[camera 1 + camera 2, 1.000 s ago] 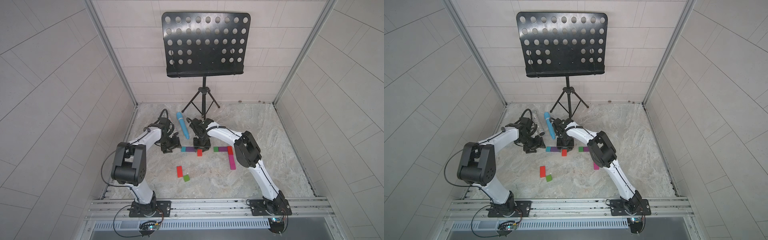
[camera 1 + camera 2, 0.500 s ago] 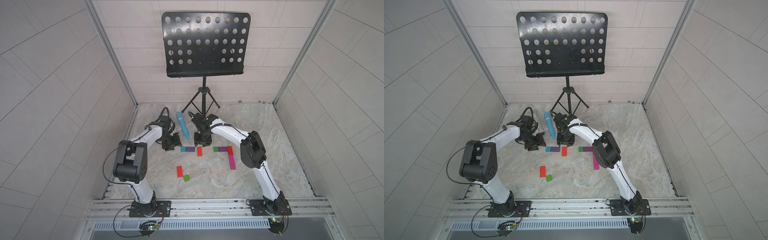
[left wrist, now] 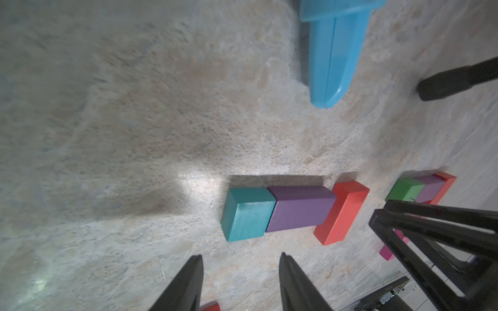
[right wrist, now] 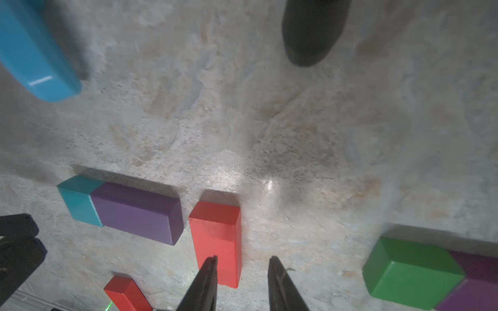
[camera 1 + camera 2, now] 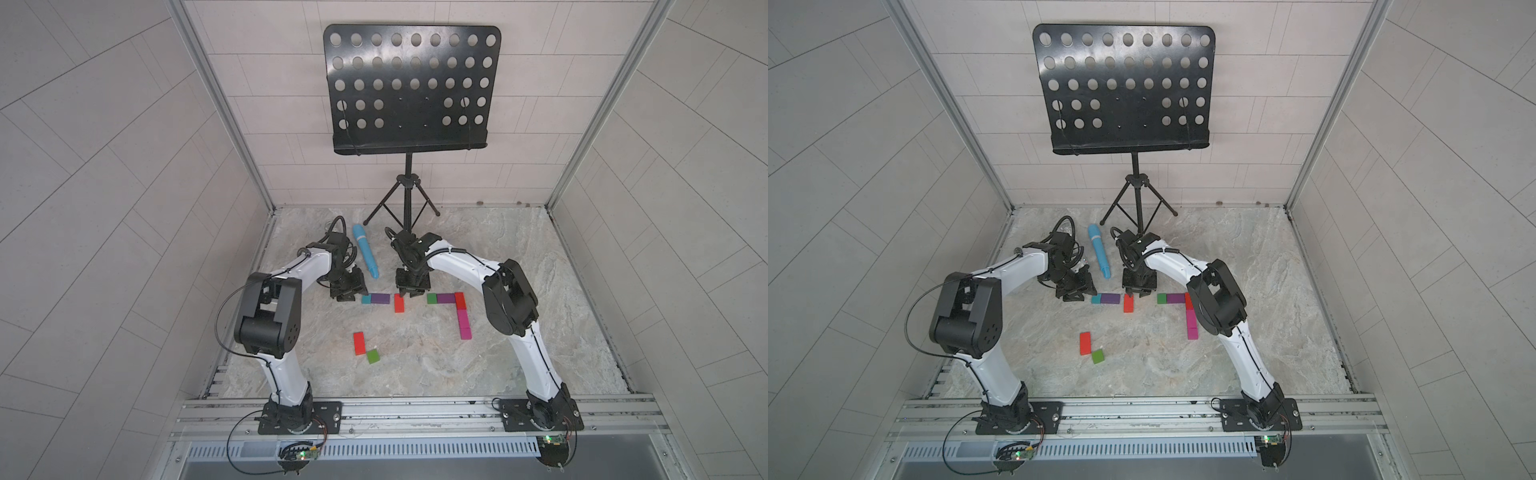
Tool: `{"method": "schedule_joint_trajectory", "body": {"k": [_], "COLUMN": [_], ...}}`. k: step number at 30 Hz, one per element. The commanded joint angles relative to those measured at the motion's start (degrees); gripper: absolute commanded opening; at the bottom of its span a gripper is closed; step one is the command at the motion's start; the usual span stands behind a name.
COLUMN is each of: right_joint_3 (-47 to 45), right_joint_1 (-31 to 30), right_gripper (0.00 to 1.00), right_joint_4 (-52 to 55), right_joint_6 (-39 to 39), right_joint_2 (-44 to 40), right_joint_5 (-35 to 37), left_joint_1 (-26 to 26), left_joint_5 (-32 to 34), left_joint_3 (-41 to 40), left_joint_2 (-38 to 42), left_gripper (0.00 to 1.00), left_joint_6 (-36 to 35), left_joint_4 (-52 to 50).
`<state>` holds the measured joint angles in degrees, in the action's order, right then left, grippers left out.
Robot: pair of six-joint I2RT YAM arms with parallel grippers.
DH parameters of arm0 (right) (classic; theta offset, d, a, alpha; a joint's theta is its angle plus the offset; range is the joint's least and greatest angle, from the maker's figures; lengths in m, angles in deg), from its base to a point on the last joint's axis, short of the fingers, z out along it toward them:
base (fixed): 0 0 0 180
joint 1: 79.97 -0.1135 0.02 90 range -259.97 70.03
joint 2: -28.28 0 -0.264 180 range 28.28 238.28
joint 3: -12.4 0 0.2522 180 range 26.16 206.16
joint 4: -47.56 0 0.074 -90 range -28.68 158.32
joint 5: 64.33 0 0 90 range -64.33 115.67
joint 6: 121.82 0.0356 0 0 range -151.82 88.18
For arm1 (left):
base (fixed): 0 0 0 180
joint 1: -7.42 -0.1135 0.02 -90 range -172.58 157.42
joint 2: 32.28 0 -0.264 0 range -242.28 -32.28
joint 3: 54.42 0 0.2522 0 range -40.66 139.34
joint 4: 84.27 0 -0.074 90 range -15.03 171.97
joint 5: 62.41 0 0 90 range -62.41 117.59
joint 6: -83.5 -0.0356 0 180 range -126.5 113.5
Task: Assemble the number 7 with building blocks
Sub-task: Place the building block at the center of the board, then assemble the building block at the center of the board.
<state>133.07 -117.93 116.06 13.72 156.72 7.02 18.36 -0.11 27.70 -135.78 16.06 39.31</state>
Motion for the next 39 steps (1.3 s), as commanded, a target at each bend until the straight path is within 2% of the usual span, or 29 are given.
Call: {"method": "schedule_joint_trajectory", "body": {"k": [1, 10, 39], "right_joint_3": [-1.6, -3.0, -5.0], "right_joint_1": [0.5, 0.5, 0.2], "right_gripper": [0.34, 0.34, 0.30], "right_joint_4": [-2.2, -5.6, -7.1], "right_joint_6": [0.8, 1.4, 1.8], "right_joint_2": [-3.6, -3.5, -2.5], "right_joint_5": [-0.2, -2.0, -3.3], "left_joint_1": [0.5, 0.5, 1.3], "left_joint_5": [-0.5, -0.8, -1.5], "left_joint_3": [1.3, 1.3, 1.4], "left_joint_2": [-1.1, -1.7, -3.6], "left_gripper": [0.51, 0.49, 0.44], "left_joint_6": [-0.7, -0.4, 0.0], "left_joint_4": [0.1, 0.9, 2.8]}}
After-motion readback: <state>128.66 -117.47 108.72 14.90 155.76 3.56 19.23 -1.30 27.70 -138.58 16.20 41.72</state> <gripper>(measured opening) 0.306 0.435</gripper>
